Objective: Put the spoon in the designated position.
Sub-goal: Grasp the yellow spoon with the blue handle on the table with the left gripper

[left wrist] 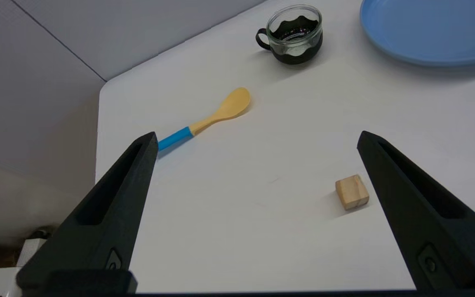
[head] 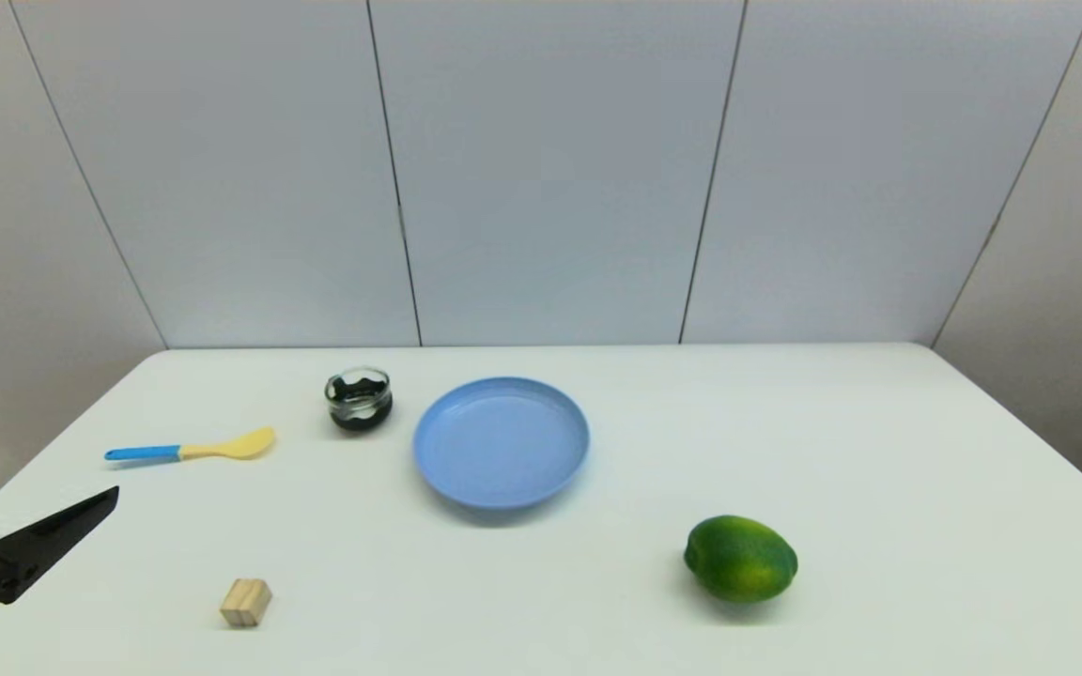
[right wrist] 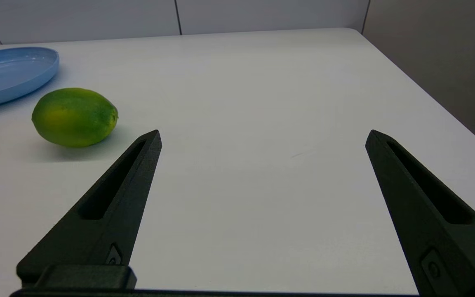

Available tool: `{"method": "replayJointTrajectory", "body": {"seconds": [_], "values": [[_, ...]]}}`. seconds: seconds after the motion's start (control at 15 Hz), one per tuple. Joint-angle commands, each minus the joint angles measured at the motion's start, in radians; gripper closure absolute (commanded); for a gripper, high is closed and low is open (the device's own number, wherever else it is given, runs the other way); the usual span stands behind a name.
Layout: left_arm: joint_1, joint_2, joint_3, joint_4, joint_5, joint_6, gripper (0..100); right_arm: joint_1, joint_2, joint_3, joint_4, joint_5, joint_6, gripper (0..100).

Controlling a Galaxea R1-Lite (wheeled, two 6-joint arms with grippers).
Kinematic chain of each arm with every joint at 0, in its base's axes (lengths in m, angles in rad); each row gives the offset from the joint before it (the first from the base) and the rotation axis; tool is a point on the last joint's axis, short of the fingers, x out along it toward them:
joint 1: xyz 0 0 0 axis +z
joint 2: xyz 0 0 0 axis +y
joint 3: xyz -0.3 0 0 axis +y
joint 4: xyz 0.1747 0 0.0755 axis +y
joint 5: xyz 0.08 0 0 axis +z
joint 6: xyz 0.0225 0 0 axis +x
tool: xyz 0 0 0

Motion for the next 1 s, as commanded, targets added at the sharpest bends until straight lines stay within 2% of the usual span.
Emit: {"method": "replayJointTrajectory", "body": {"seconds": [0.07, 0.4, 0.6, 0.8, 1.0], "values": [[0.027, 0.063, -0.052, 0.054, -0.023, 0.010, 0, 0.000, 0.001, 0.000, 0.000, 0.000, 0.000, 0], [0.195, 0.189, -0.097, 0.086, -0.351, 0.168, 0, 0.000, 0.001, 0.000, 0.000, 0.000, 0.000, 0], [0.257, 0.265, -0.100, 0.083, -0.446, 0.239, 0, 0.000, 0.001, 0.000, 0.000, 0.000, 0.000, 0], [0.350, 0.411, -0.144, 0.082, -0.604, 0.355, 0, 0.000, 0.001, 0.000, 0.000, 0.000, 0.000, 0], [0.392, 0.560, -0.239, 0.083, -0.763, 0.510, 0, 0.000, 0.001, 0.000, 0.000, 0.000, 0.000, 0]]}}
